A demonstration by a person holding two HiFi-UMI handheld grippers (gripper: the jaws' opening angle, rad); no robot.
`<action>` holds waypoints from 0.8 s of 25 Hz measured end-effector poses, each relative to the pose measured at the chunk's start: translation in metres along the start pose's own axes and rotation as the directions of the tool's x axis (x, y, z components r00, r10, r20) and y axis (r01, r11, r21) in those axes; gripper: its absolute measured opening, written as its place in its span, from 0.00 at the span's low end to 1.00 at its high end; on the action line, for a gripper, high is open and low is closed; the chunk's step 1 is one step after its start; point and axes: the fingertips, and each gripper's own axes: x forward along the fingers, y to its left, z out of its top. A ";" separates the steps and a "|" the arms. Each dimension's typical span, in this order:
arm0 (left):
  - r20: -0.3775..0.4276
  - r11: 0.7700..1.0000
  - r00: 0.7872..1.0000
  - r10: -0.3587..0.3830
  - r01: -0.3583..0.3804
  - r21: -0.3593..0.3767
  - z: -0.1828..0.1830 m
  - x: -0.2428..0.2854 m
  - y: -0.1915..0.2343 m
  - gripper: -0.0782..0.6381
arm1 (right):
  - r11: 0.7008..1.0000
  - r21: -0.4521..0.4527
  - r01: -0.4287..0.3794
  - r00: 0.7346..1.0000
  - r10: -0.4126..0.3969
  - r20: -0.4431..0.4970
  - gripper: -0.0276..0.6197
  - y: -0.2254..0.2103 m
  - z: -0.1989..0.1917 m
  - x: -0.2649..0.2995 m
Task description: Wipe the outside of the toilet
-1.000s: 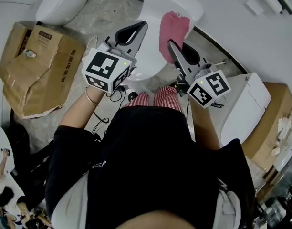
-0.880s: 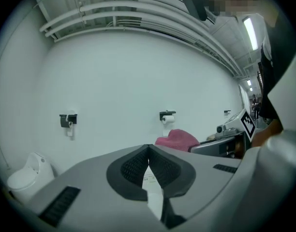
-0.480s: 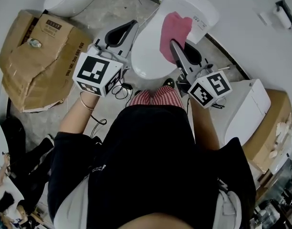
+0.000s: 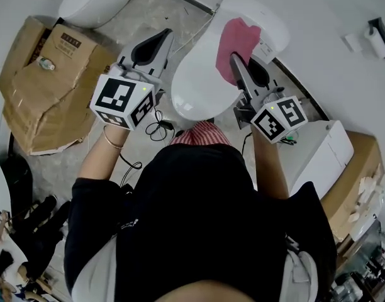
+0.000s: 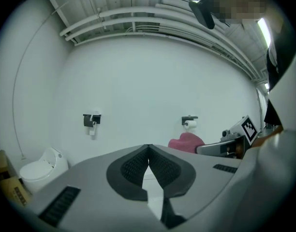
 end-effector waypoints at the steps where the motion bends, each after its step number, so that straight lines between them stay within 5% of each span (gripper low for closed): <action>1: 0.002 1.000 1.000 0.014 -0.014 -0.002 0.003 0.007 0.007 0.12 | 1.000 0.007 -0.009 1.000 0.009 -0.002 0.13 -0.007 0.001 0.003; 14: -0.047 0.997 0.996 0.073 -0.073 0.015 -0.001 0.047 0.050 0.12 | 0.999 0.023 0.028 1.000 -0.028 -0.002 0.13 -0.074 0.010 0.025; 20: -0.012 0.999 1.000 0.026 -0.025 0.037 0.008 0.056 0.071 0.12 | 0.997 0.018 0.081 0.997 -0.081 -0.004 0.13 -0.073 0.005 0.042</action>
